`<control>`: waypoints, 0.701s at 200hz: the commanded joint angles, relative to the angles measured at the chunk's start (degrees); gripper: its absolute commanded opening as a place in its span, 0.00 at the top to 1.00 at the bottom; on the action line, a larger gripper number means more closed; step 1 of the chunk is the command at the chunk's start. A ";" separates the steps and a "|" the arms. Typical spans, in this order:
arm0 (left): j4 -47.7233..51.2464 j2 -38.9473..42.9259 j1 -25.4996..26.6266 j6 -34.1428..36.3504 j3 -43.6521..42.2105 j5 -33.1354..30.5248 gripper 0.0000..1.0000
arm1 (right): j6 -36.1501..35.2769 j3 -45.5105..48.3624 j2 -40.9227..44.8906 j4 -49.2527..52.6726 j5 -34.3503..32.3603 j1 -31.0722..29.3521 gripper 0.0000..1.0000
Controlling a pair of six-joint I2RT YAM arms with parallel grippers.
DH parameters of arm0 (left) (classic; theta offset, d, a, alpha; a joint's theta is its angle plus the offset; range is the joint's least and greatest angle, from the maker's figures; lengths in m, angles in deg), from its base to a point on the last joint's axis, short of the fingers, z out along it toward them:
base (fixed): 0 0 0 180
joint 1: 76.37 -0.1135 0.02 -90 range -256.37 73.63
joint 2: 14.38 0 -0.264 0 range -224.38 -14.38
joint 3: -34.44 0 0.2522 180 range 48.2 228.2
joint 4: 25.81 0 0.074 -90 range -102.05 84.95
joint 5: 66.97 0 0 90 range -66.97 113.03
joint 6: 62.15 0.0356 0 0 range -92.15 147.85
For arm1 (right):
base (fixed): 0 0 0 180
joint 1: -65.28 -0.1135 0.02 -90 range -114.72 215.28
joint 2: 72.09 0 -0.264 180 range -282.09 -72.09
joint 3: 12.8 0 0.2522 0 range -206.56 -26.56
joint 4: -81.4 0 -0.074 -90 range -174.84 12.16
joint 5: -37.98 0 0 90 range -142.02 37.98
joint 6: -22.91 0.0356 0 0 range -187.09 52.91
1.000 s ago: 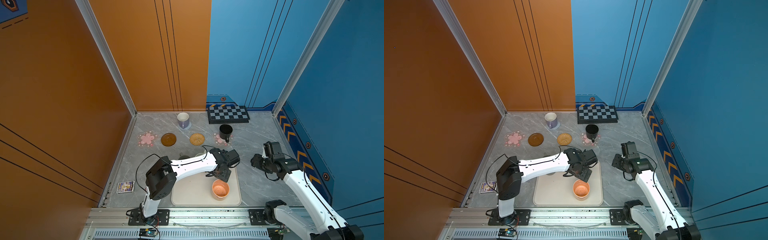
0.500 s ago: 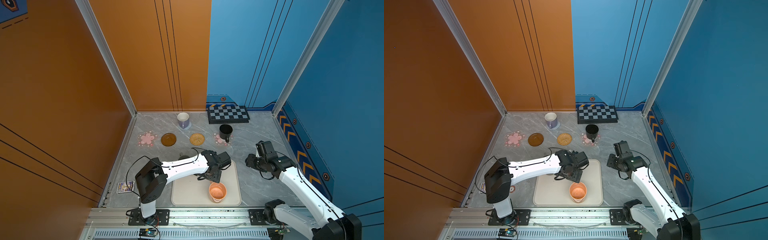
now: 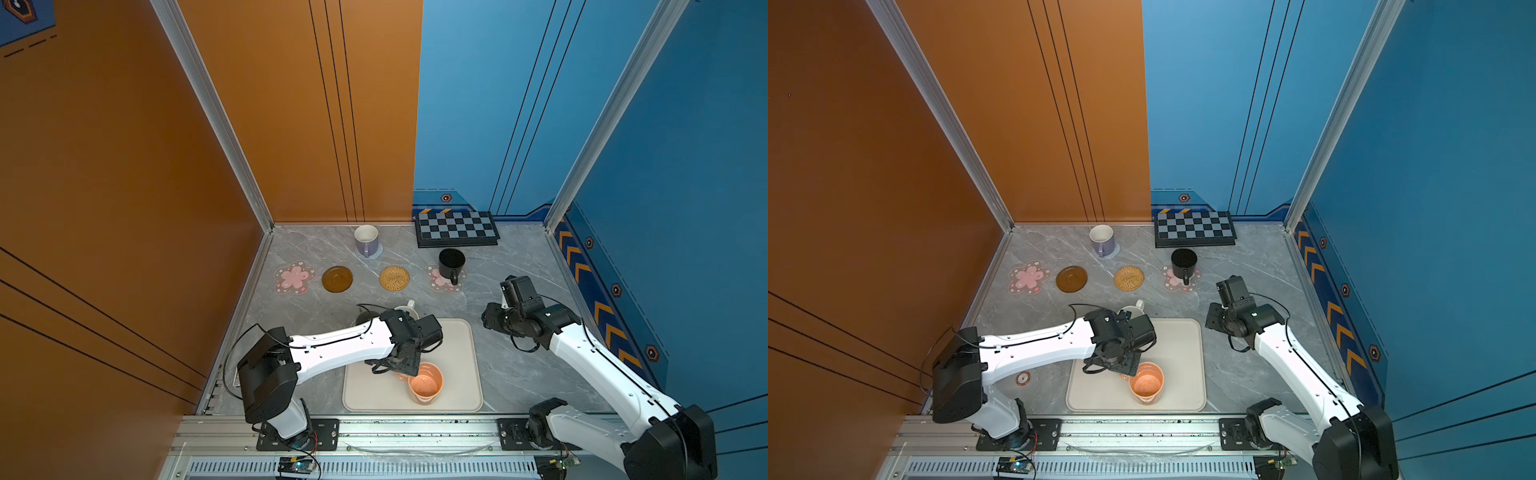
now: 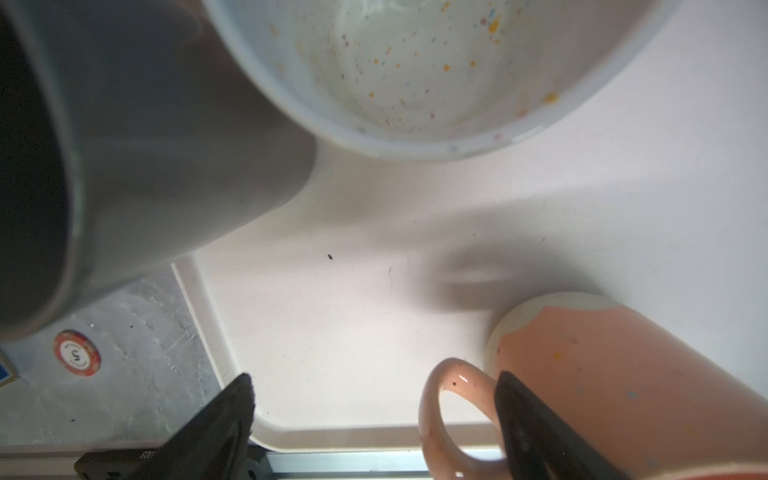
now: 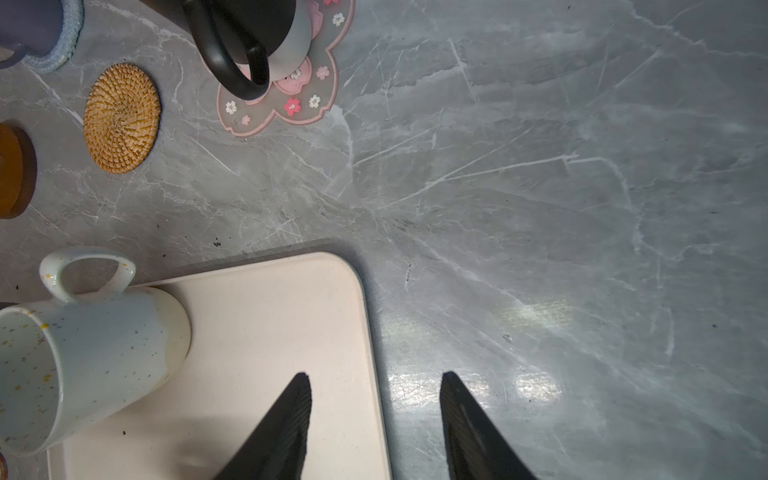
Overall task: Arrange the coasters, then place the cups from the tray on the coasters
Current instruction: 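Close the left gripper on the pink mug and lift it off the tray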
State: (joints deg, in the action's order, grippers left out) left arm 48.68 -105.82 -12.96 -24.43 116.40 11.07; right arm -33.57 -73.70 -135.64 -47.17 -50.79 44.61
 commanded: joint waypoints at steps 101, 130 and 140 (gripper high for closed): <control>5.85 14.97 11.03 -2.99 -7.45 -1.32 0.06 | 0.38 -2.06 -2.43 -2.39 -1.23 -3.27 0.47; 6.80 21.20 11.91 0.64 -7.68 0.06 0.06 | 0.58 -2.00 -1.96 -2.34 -1.17 -3.27 0.47; 6.74 22.25 13.25 2.71 -7.32 0.51 0.07 | 0.67 -1.95 -1.72 -2.34 -1.15 -3.35 0.47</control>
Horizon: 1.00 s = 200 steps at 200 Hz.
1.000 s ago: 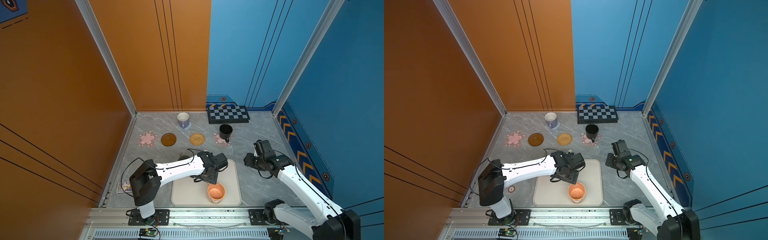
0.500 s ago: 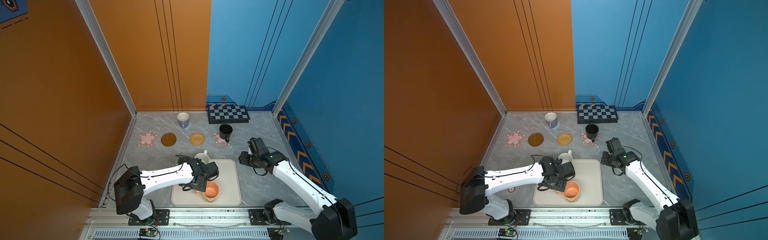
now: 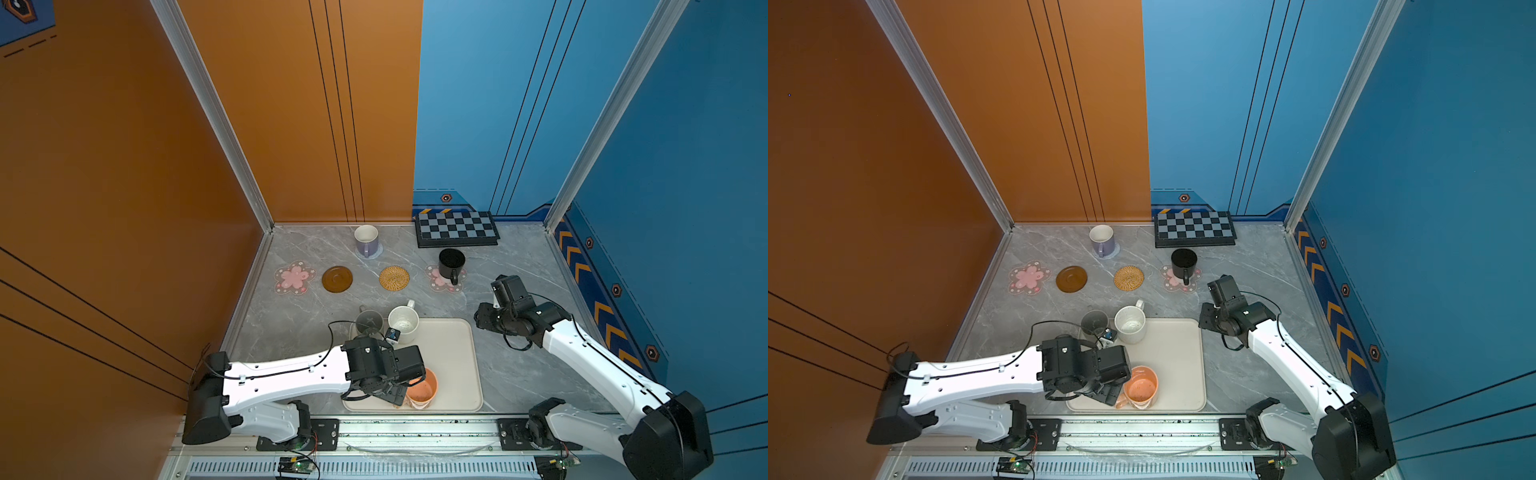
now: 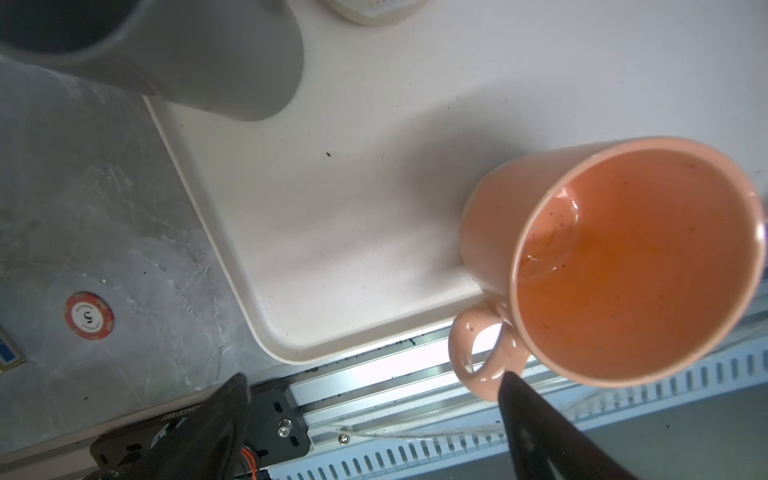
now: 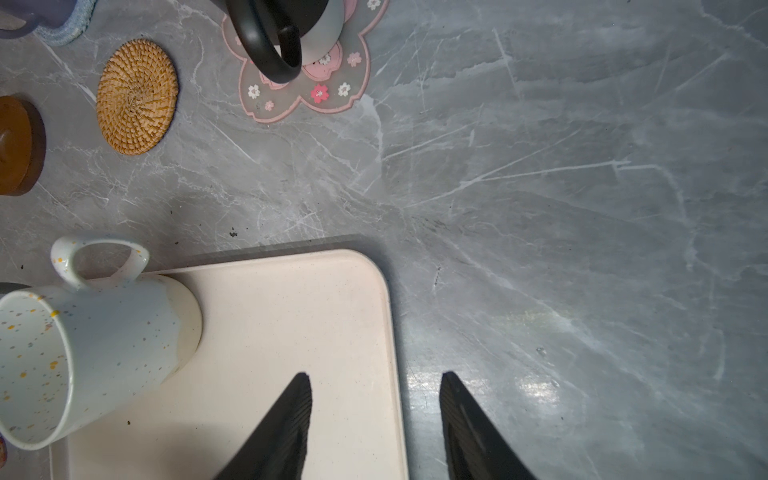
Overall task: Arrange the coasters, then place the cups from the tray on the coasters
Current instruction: 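Close the left gripper on the pink mug and lift it off the tray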
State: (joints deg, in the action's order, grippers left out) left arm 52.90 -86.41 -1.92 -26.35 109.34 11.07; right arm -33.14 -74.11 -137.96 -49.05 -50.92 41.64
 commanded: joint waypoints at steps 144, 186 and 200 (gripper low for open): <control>-16.82 -9.31 1.10 25.87 -6.03 8.89 0.20 | 0.00 -0.53 0.19 -0.46 -1.76 -0.28 0.47; -18.33 -12.46 -1.51 28.91 -6.22 9.55 0.45 | -0.63 -0.97 -1.39 -0.55 -1.61 0.11 0.47; -18.41 -12.46 -2.39 29.95 -5.98 9.46 0.46 | -0.88 -1.13 -1.80 -0.63 -1.63 0.48 0.47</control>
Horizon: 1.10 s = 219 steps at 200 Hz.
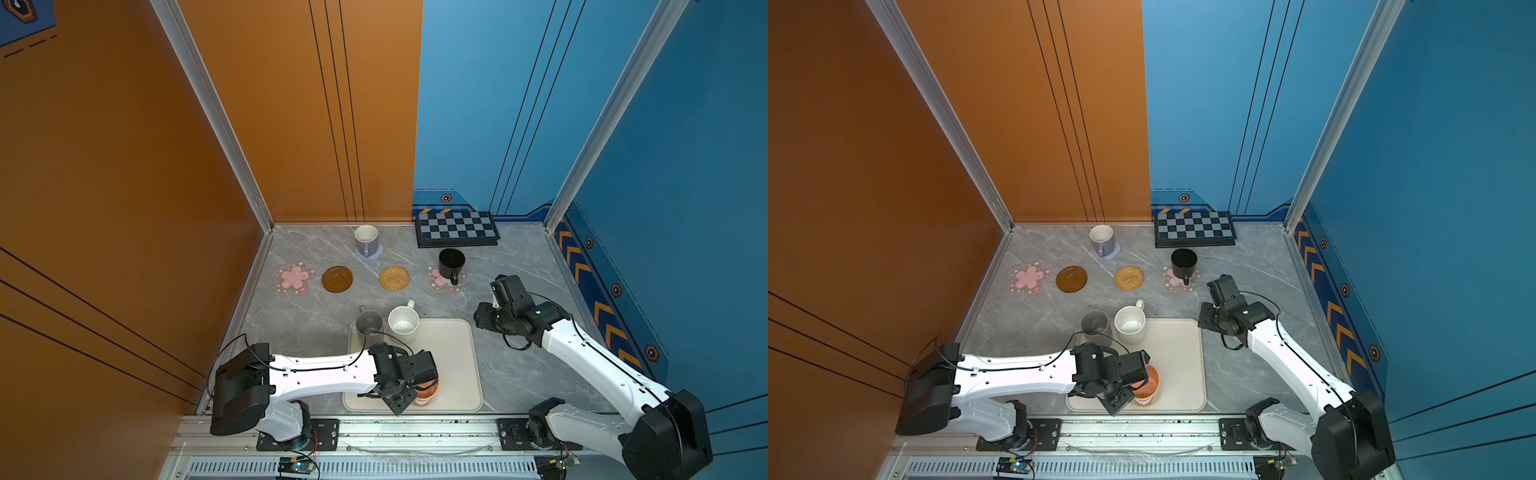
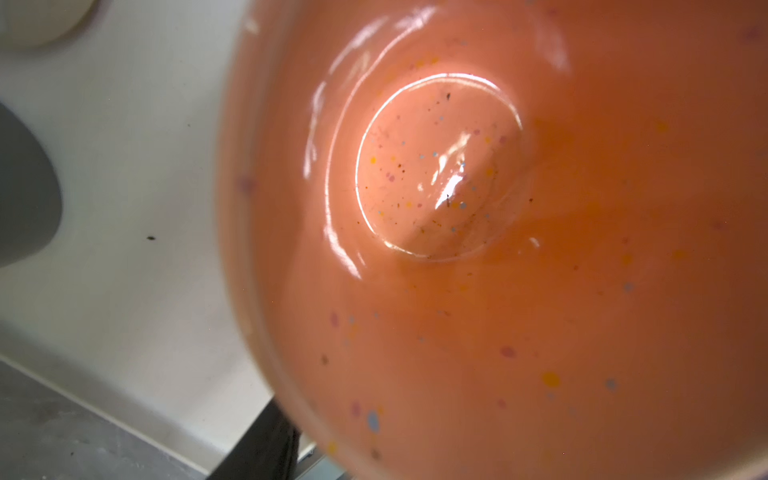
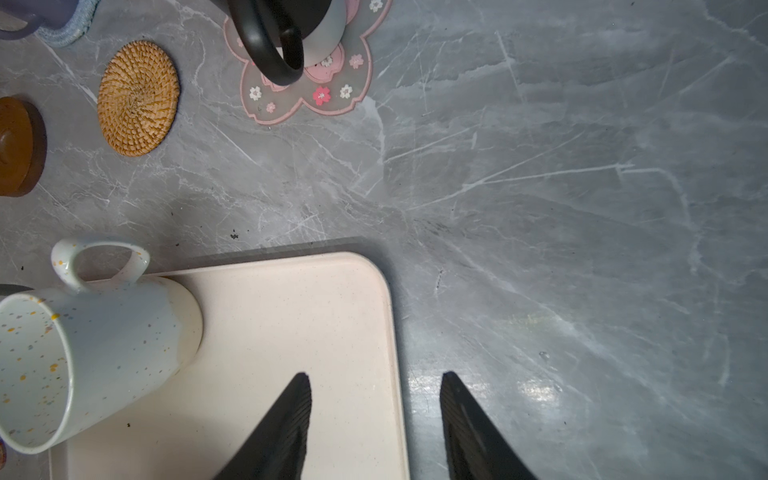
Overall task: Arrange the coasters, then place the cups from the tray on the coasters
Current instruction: 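Close the left gripper on the pink mug and lift it off the tray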
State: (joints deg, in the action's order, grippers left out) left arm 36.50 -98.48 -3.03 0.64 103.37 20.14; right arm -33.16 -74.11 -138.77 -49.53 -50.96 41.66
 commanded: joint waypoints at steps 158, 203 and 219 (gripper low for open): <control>-2.87 0.18 -2.17 12.24 0.85 3.89 0.66 | -1.69 -2.55 -5.63 -0.96 -0.62 1.73 0.47; -2.94 -1.90 -1.10 12.60 2.16 3.75 0.71 | -1.42 -2.01 -5.48 -0.98 -0.34 1.74 0.47; -3.04 -2.62 -1.42 12.70 2.52 3.14 0.80 | -1.48 -1.82 -5.27 -0.94 -0.40 1.79 0.47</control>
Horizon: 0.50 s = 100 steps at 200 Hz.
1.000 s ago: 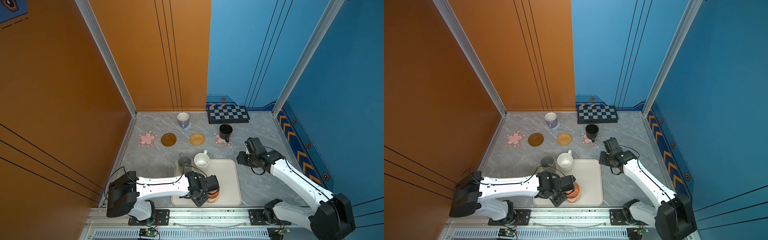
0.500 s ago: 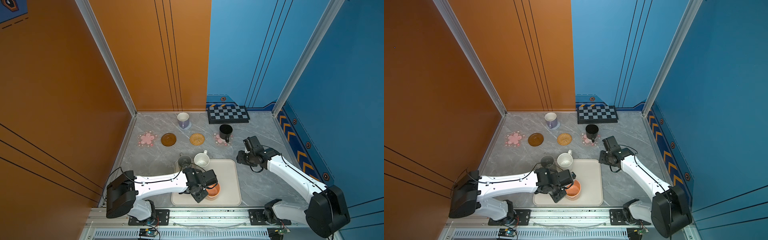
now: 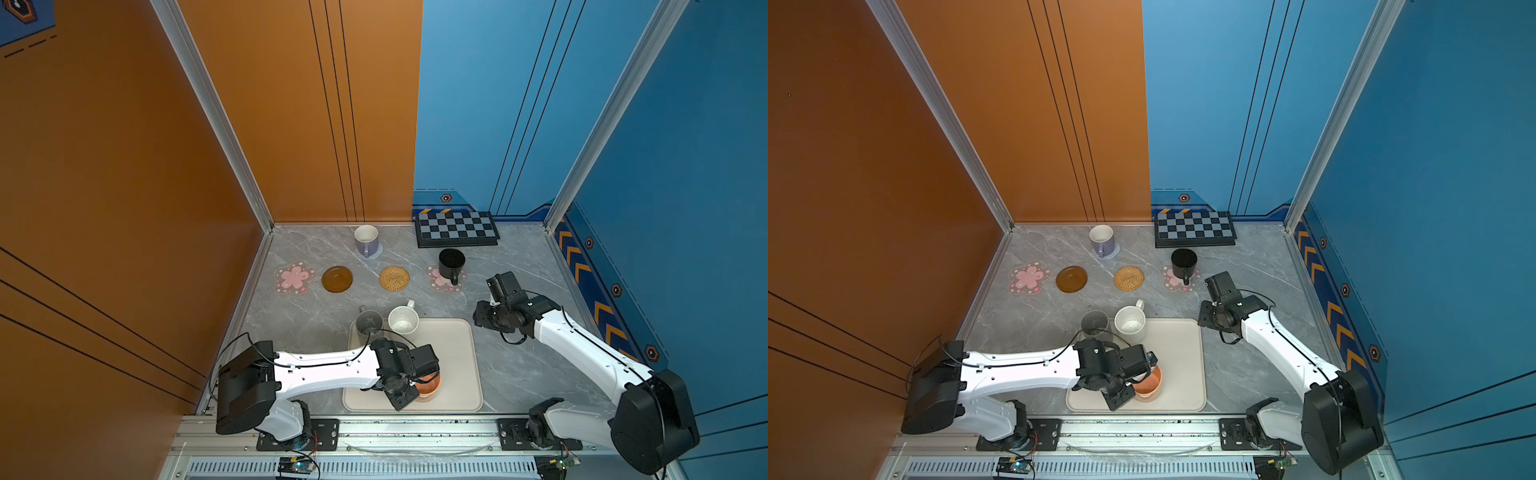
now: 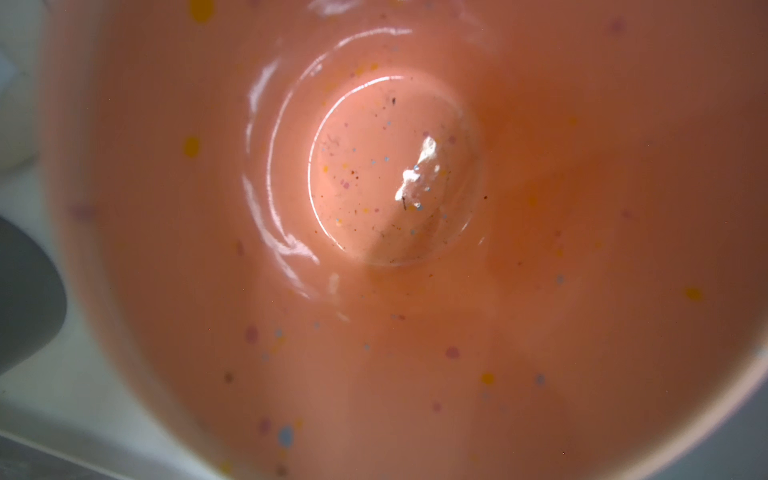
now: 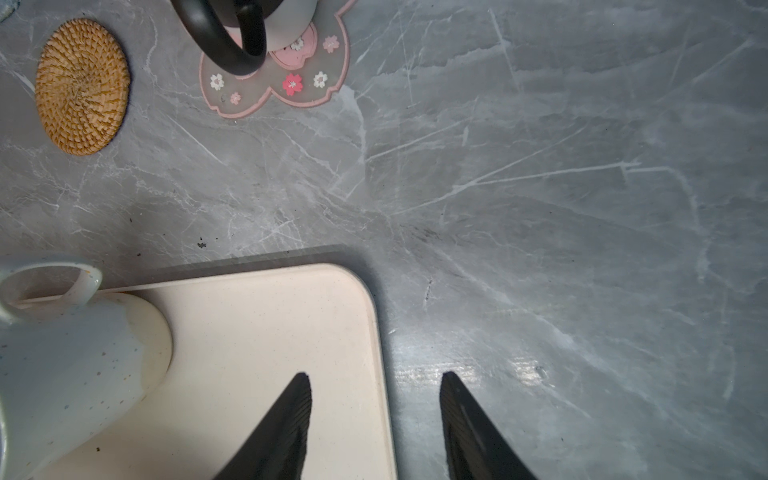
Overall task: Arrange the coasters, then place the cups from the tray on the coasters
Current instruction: 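Close the left gripper on the pink mug and lift it off the tray, then carry the pink mug with the left gripper toward the far pink flower coaster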
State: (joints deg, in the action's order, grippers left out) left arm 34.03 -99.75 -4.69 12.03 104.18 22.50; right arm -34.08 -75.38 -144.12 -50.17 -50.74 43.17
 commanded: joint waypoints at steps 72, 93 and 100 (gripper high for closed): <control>-0.95 -0.20 -2.49 -0.62 2.69 -0.26 0.88 | -1.20 -1.08 0.14 -0.18 0.02 1.03 0.47; -0.82 1.68 -2.63 -1.35 2.64 -3.58 1.00 | -1.50 -1.21 -0.22 -0.32 0.33 1.36 0.48; -0.82 2.62 -2.63 -1.65 2.64 -5.19 1.00 | -1.68 -1.28 -0.43 -0.31 0.52 1.36 0.48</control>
State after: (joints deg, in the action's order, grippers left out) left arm 33.77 -100.51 -6.60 11.92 105.25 22.26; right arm -34.25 -75.38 -144.12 -50.19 -50.70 44.11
